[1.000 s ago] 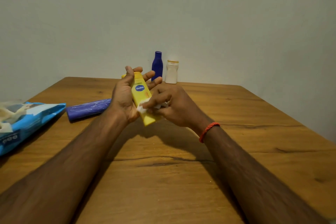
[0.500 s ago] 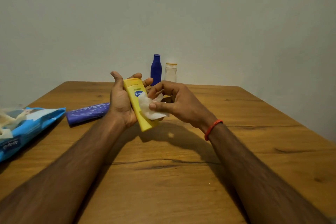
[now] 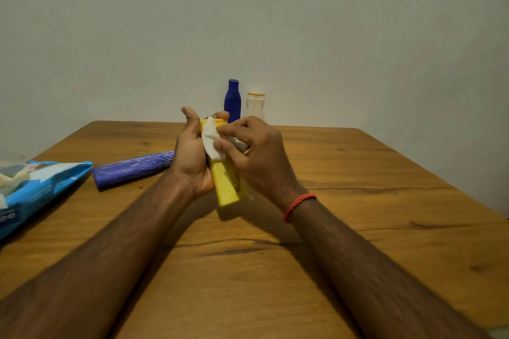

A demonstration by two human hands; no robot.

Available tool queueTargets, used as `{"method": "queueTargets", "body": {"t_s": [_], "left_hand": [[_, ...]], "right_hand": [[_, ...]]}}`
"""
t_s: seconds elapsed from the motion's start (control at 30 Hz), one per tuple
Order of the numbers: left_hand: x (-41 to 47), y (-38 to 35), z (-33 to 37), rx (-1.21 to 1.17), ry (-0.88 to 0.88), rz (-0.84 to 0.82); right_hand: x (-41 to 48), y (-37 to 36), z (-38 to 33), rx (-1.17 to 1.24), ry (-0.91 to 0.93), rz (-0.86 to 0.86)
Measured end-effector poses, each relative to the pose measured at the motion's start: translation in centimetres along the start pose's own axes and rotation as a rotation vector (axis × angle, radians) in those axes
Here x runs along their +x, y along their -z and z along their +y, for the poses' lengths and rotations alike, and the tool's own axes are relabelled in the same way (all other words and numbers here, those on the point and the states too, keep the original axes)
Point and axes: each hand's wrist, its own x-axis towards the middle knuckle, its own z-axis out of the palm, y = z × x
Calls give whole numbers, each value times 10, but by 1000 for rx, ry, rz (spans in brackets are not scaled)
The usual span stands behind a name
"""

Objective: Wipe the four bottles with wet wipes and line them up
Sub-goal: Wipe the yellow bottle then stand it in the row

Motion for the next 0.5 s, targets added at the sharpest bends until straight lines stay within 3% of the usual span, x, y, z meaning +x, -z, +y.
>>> {"method": "queueTargets", "body": {"t_s": [0.33, 0.43, 0.5], "left_hand": [[-1, 7, 17, 17, -58, 45], [-2, 7, 14, 8, -26, 15], [-4, 4, 10, 8, 11, -10]], "right_hand": [[9, 19, 0, -22, 158, -539], [10, 23, 4, 32, 81, -484], [9, 20, 8, 21, 29, -312]]}}
